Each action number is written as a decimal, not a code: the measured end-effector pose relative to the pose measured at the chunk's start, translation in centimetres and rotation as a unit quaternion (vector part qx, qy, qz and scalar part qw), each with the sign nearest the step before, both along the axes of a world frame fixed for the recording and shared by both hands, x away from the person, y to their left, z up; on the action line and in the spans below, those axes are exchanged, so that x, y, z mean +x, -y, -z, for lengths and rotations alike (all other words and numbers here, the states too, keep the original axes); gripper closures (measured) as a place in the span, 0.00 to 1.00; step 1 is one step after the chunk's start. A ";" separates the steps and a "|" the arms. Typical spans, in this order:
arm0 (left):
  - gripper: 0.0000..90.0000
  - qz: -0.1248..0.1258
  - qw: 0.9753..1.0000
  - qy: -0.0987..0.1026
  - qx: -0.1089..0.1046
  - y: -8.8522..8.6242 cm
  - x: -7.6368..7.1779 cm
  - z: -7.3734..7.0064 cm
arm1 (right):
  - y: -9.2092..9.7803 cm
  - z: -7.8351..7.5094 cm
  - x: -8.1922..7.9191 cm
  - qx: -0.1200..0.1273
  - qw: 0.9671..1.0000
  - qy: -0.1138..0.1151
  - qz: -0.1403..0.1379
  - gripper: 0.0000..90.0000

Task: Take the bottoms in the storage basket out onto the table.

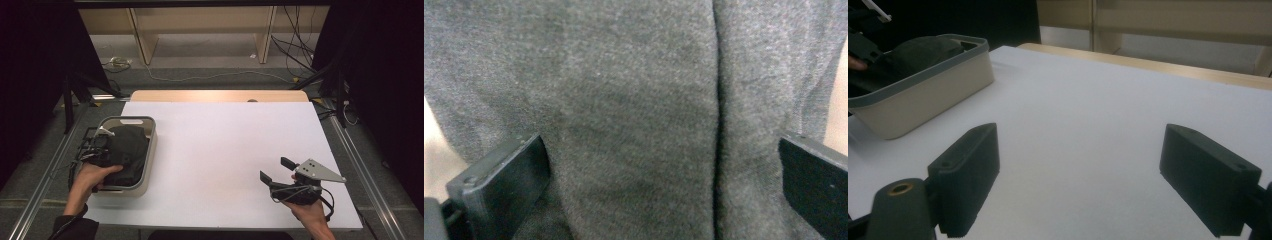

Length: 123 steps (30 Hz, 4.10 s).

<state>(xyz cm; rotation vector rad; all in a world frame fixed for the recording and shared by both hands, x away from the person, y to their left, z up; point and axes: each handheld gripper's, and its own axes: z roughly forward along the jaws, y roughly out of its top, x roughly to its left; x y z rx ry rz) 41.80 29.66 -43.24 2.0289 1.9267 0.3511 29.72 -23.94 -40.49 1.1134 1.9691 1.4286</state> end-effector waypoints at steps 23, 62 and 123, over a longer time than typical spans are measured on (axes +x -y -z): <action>0.66 0.032 0.987 0.082 -0.132 -2.9 -0.8 -1.0 | -0.5 0.2 0.4 -0.018 1.000 -0.007 0.000 0.22; 0.74 0.045 0.895 0.246 -0.369 -2.6 -2.9 -8.2 | 0.2 0.0 0.2 -0.013 1.000 -0.007 0.007 0.22; 0.74 0.232 0.826 0.250 -0.449 14.6 -1.5 -15.0 | 0.5 0.2 0.5 -0.011 1.000 -0.009 0.026 0.23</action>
